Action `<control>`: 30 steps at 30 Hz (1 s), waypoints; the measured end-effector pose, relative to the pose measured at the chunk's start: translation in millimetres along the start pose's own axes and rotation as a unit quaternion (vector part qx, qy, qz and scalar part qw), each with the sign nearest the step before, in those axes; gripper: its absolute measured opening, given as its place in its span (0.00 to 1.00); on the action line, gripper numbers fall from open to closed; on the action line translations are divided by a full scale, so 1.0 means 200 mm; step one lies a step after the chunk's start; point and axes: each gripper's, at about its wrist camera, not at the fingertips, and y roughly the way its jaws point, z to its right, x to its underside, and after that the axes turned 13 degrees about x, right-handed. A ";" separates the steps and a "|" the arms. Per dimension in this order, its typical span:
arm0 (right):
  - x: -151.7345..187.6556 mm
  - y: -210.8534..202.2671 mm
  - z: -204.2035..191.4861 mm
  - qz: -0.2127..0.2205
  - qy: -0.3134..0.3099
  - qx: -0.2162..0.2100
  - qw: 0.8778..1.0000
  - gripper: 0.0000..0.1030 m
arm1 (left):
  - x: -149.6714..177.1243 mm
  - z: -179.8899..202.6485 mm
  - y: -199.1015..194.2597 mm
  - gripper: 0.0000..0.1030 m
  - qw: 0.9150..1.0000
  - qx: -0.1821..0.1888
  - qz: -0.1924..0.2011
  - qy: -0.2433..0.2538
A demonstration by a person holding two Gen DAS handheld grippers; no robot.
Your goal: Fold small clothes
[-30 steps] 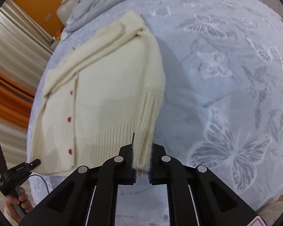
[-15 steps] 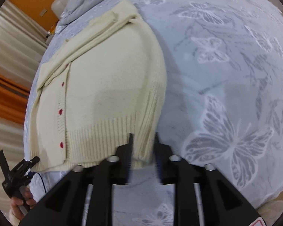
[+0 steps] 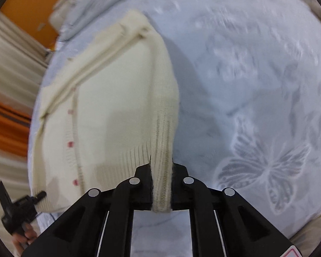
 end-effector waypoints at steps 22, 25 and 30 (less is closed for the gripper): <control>0.92 -0.85 0.50 -0.073 -0.125 -0.059 0.988 0.07 | 0.89 -0.06 -1.03 0.07 0.994 0.070 -0.055 0.061; 0.76 -1.02 0.48 -0.018 -0.097 -0.095 0.991 0.07 | 0.77 0.06 -1.14 0.07 0.993 0.096 -0.008 0.069; 0.22 -0.94 0.38 0.071 -0.037 -0.145 0.986 0.07 | 0.31 0.31 -0.94 0.08 0.988 0.110 0.049 0.102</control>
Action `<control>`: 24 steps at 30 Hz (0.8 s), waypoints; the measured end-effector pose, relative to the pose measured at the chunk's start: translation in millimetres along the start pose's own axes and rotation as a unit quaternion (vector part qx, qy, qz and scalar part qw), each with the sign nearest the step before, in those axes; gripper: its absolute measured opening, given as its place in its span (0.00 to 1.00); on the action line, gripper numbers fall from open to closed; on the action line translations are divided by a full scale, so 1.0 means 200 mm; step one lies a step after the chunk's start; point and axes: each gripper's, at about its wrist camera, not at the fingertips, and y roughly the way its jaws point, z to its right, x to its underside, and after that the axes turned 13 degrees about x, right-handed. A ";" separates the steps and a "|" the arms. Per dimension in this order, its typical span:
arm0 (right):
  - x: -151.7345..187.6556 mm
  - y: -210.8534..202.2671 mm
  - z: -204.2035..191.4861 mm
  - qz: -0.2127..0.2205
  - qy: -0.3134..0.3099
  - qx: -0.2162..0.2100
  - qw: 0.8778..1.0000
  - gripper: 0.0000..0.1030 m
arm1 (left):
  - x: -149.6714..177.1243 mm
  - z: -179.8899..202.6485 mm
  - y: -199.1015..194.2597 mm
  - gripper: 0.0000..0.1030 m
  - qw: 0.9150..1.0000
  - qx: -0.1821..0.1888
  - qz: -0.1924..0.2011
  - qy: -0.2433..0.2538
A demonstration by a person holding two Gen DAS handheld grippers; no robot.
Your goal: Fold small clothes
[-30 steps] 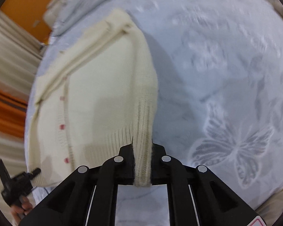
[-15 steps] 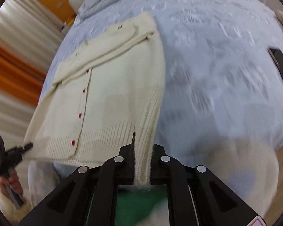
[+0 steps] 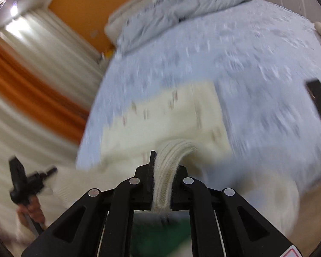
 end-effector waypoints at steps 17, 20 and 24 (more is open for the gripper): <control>-0.27 0.70 0.00 0.020 -0.013 0.138 0.990 0.57 | -0.25 -0.28 0.70 0.59 0.985 -0.164 0.016 0.059; -0.26 0.75 0.03 0.008 -0.030 0.156 0.987 0.58 | -0.25 -0.27 0.75 0.67 0.983 -0.166 0.002 0.084; -0.33 0.89 0.06 -0.017 -0.031 0.171 0.985 0.59 | -0.32 -0.30 0.87 0.73 0.981 -0.174 -0.011 0.085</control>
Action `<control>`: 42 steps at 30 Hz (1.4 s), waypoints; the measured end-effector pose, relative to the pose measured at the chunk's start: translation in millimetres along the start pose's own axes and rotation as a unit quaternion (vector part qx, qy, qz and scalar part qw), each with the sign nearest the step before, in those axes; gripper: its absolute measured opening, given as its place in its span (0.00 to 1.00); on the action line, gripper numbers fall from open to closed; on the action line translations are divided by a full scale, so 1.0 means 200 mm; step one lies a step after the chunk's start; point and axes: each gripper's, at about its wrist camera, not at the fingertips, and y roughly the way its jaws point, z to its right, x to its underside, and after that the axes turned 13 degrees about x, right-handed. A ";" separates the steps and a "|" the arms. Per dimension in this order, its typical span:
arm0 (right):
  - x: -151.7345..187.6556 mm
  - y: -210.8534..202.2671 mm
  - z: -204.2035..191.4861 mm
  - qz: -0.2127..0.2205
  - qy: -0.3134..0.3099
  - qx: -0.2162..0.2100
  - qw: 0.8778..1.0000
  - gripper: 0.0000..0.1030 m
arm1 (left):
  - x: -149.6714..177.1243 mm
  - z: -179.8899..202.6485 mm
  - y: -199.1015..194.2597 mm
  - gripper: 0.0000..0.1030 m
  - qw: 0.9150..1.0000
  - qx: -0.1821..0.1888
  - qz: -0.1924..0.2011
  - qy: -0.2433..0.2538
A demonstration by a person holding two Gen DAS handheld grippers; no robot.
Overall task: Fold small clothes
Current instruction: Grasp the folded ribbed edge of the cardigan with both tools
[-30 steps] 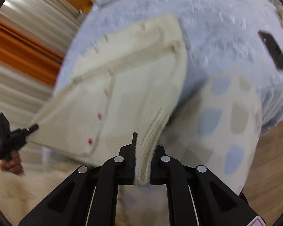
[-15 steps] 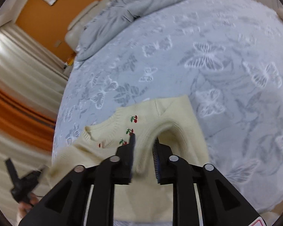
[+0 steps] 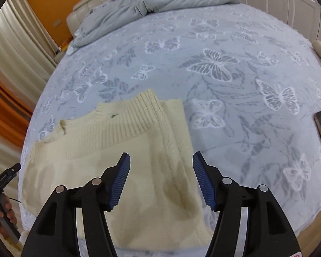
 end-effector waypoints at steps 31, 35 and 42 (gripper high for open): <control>-0.19 0.22 -0.07 -0.028 0.040 -0.001 0.999 0.16 | -0.14 -0.08 0.31 0.21 0.995 -0.038 -0.064 -0.063; -0.09 -0.11 -0.16 0.052 -0.015 0.011 0.998 0.20 | -0.06 0.01 0.05 0.38 0.999 -0.015 -0.011 -0.036; 0.26 0.02 -0.47 -0.051 -0.101 -0.076 0.991 0.14 | 0.21 0.26 0.06 0.49 0.998 0.001 -0.064 0.021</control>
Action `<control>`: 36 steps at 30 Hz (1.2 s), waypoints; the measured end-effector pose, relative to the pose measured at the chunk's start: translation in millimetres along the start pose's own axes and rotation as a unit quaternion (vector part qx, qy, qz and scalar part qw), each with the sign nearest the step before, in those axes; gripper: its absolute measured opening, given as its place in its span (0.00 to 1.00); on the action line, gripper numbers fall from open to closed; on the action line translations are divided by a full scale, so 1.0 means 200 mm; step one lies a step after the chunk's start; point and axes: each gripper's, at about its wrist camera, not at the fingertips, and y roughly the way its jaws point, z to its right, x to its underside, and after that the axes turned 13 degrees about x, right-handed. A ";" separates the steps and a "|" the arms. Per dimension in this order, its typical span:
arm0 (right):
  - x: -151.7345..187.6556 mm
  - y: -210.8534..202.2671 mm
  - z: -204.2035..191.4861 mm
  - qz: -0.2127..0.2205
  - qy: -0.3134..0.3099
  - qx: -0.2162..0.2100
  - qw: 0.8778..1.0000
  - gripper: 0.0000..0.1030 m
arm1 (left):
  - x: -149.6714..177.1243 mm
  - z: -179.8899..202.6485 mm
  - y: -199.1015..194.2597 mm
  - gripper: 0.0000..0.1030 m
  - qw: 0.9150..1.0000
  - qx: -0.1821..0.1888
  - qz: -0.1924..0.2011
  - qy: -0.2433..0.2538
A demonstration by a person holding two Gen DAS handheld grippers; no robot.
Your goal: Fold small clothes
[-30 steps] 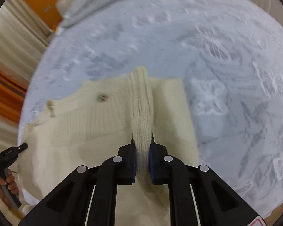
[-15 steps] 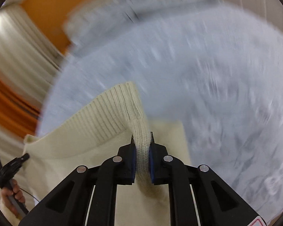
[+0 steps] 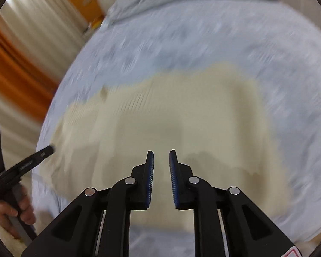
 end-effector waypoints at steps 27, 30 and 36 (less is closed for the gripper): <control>0.05 0.13 -0.47 -0.040 -0.106 0.060 0.992 0.05 | 0.20 -0.08 0.14 0.55 0.998 -0.041 -0.037 0.017; 0.07 0.16 -0.29 -0.053 -0.055 0.046 0.996 0.00 | 0.20 -0.09 0.13 0.56 0.998 -0.036 -0.039 0.015; -0.02 0.03 0.11 -0.017 0.032 0.117 0.992 0.09 | 0.20 -0.10 0.14 0.58 0.999 -0.035 -0.036 0.013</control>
